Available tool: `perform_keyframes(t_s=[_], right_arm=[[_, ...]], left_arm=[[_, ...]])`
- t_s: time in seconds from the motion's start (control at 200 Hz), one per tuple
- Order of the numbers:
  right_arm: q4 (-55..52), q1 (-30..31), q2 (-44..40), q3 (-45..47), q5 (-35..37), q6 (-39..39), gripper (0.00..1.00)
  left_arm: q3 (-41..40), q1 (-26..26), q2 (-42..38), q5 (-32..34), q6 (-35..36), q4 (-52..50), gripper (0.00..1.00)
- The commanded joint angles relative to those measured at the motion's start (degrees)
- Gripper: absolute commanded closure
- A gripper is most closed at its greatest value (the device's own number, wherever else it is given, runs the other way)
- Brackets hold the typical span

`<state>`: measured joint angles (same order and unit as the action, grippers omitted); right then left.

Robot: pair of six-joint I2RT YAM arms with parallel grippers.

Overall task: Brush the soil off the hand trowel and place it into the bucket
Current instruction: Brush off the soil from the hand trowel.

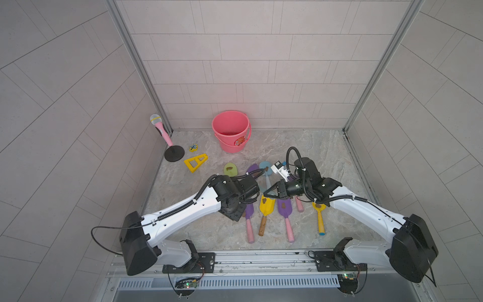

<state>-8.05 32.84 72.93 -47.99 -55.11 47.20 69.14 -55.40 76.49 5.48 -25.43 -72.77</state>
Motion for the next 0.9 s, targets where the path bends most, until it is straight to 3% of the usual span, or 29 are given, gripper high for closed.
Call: perform_keyframes(t_s=[0.0, 0.2, 0.48, 0.71, 0.896], right_arm=[[3.4, 1.3, 1.0, 0.6, -0.6, 2.0, 1.00], [0.0, 0.0, 1.6, 1.8, 2.3, 0.5, 1.00], [-4.8, -11.4, -4.5, 2.6, 7.2, -1.7, 1.00], [5.0, -5.4, -9.2, 2.6, 4.3, 0.9, 1.00], [10.4, 1.0, -7.0, 4.0, 3.6, 4.3, 1.00]], left_arm=[[0.1, 0.2, -2.4, 2.4, 0.1, -1.0, 1.00], [-0.8, 0.3, -5.1, 3.2, -1.7, 0.2, 1.00], [-2.6, 0.4, -6.3, 2.5, -2.2, 0.7, 1.00], [-3.7, 0.4, -6.4, -0.4, -2.8, 4.3, 1.00], [-4.0, 0.9, -8.1, -1.8, -3.8, 7.6, 1.00]])
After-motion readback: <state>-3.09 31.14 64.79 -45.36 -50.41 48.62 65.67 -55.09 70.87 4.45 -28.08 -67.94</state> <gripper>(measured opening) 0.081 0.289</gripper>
